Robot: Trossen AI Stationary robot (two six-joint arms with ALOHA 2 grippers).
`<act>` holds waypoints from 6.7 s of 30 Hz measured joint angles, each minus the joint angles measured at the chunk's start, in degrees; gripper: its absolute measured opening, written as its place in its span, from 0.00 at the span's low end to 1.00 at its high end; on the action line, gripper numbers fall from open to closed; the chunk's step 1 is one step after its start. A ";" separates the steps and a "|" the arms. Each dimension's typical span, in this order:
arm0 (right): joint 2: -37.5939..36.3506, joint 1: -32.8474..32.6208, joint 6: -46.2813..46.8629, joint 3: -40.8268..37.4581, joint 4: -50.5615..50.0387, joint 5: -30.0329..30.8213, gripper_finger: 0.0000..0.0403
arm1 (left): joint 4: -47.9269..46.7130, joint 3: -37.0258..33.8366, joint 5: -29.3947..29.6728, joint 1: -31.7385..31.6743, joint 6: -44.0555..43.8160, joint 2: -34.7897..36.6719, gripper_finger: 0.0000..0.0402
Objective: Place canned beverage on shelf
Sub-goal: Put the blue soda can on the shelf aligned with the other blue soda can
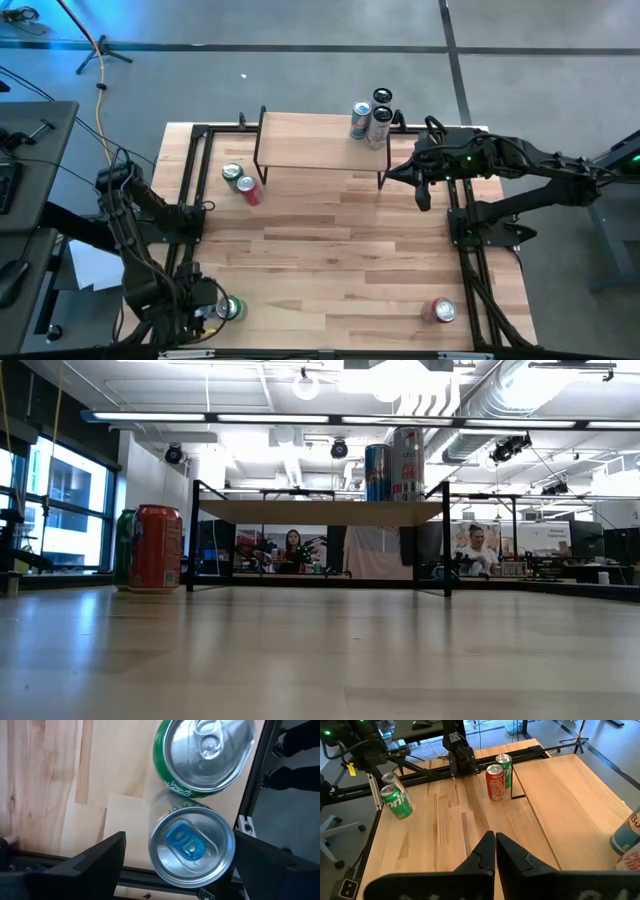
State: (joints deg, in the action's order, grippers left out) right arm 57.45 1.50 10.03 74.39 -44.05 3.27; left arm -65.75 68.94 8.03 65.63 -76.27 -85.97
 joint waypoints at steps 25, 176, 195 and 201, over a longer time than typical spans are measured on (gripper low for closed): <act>0.00 0.01 -0.01 0.00 -0.35 0.00 0.00 | -5.64 -1.33 -6.40 -0.89 -0.40 11.00 0.40; 49.30 -1.38 5.23 -4.46 75.25 60.96 0.53 | 62.33 -23.22 18.56 -60.72 56.39 43.25 0.67; 53.88 3.79 10.53 -3.53 75.48 58.77 0.53 | 62.31 -23.22 18.52 -60.72 61.36 43.23 0.67; 53.90 4.25 10.08 -3.52 73.46 58.12 0.56 | 62.28 -23.22 18.51 -60.72 61.46 43.23 0.67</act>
State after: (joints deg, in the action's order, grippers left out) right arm 111.35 5.76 20.11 70.87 29.41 61.39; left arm -3.47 45.71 26.55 4.91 -14.81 -42.74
